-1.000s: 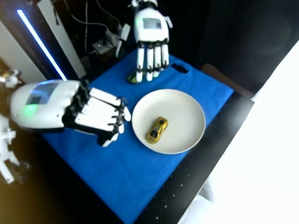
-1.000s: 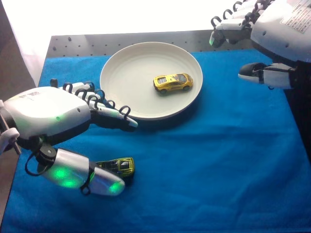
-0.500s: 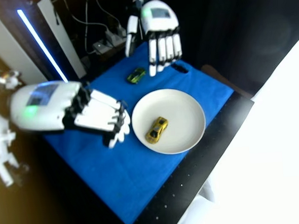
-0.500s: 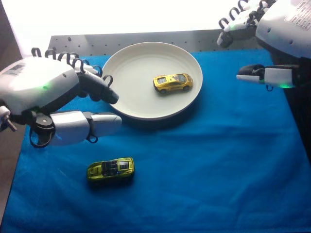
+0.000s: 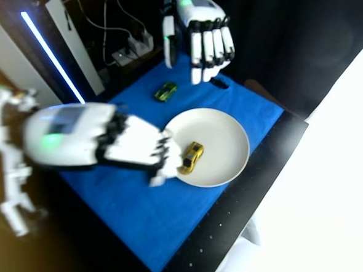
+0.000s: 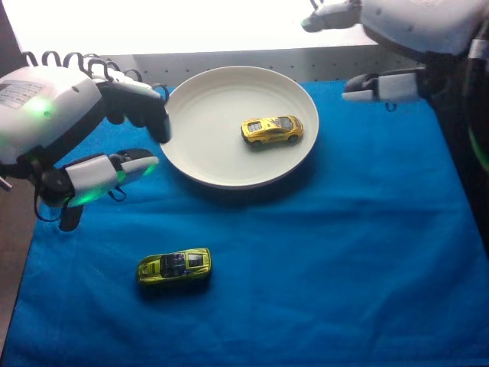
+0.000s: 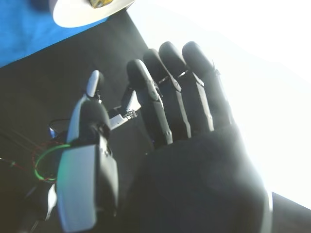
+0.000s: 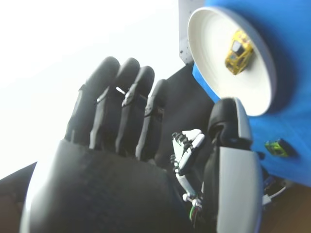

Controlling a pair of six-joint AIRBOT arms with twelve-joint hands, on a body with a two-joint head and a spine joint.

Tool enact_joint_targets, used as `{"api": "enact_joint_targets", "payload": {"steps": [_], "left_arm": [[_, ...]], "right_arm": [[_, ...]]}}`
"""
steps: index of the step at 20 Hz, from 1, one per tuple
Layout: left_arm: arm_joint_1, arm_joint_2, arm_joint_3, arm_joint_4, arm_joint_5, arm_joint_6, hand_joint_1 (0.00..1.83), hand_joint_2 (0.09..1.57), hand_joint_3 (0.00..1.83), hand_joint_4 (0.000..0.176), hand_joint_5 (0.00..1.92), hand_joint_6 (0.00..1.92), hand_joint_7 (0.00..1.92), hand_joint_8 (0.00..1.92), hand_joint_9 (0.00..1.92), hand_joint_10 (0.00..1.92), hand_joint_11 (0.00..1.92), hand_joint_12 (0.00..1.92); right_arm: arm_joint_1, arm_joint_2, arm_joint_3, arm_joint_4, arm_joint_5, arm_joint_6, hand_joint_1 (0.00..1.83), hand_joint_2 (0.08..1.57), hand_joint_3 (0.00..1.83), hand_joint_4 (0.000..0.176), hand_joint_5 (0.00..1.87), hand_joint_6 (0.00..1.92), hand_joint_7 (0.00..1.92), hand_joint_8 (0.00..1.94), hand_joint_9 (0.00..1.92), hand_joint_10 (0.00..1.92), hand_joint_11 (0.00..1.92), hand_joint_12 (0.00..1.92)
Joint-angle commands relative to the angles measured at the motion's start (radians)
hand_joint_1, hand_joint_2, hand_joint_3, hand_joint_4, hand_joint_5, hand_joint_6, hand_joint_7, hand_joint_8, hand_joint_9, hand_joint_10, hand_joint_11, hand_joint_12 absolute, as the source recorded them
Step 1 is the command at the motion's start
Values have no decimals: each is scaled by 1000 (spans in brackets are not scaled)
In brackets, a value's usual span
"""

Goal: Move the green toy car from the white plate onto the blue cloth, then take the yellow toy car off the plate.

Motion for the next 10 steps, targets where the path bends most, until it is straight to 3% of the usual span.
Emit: {"api": "enact_joint_targets", "payload": {"steps": [1,4,7,10], "left_arm": [[-6,-4,-3,13,-154,0,884,1242,0,176,722,1363,571,1038,483,1354,316,1840],[-1,-4,-4,2,-169,0,880,1241,0,176,723,1362,615,893,512,1278,348,1808],[7,-4,-6,-6,-181,0,901,1224,0,176,753,1318,671,855,564,1227,416,1706],[9,-4,-7,-9,-185,0,899,1224,0,176,752,1318,700,792,577,1168,414,1666]], "right_arm": [[22,-11,16,3,80,-5,974,976,0,0,607,11,623,5,496,361,64,1519],[41,-51,54,3,37,-8,922,982,2,0,629,15,647,12,537,378,140,1565],[61,-92,86,3,-6,-27,879,963,0,0,666,5,714,11,551,517,189,1604],[75,-143,127,5,-42,-29,849,949,0,0,709,6,788,22,500,884,225,1718]]}}
